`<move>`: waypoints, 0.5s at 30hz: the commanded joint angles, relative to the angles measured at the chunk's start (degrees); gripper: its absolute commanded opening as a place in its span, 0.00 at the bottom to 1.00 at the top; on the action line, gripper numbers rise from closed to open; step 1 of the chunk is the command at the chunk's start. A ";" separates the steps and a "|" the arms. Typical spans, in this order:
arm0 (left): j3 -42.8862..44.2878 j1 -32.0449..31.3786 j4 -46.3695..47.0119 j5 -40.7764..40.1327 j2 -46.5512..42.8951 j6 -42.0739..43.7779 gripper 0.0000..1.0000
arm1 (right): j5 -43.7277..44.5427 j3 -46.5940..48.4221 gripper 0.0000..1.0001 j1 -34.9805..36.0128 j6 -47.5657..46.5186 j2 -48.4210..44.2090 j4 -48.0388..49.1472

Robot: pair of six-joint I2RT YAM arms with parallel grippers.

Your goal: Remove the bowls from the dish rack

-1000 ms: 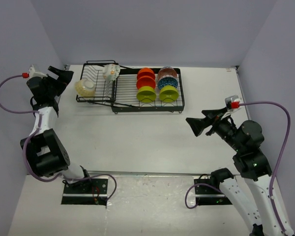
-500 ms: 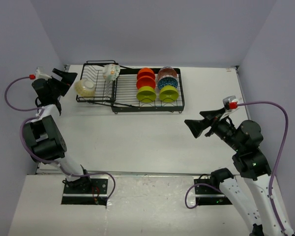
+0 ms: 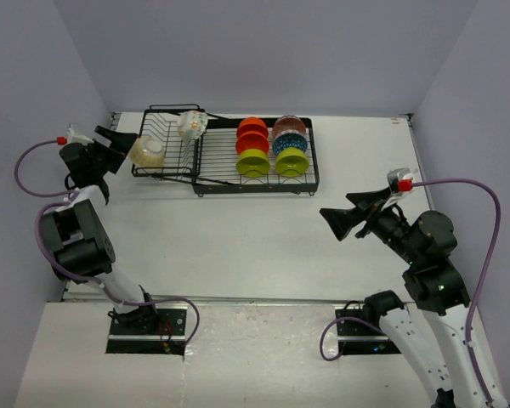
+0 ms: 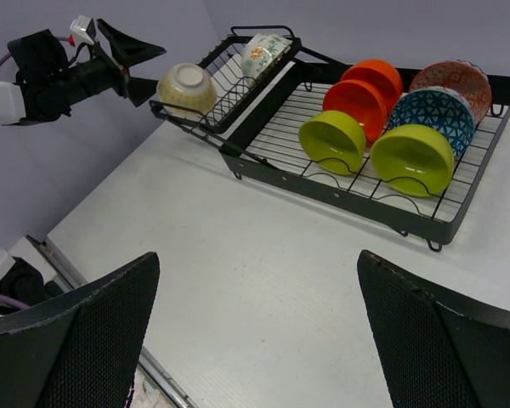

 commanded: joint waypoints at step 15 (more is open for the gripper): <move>-0.97 0.19 3.82 5.05 -0.23 -5.91 0.92 | -0.46 -0.13 0.99 0.08 -0.79 0.93 2.12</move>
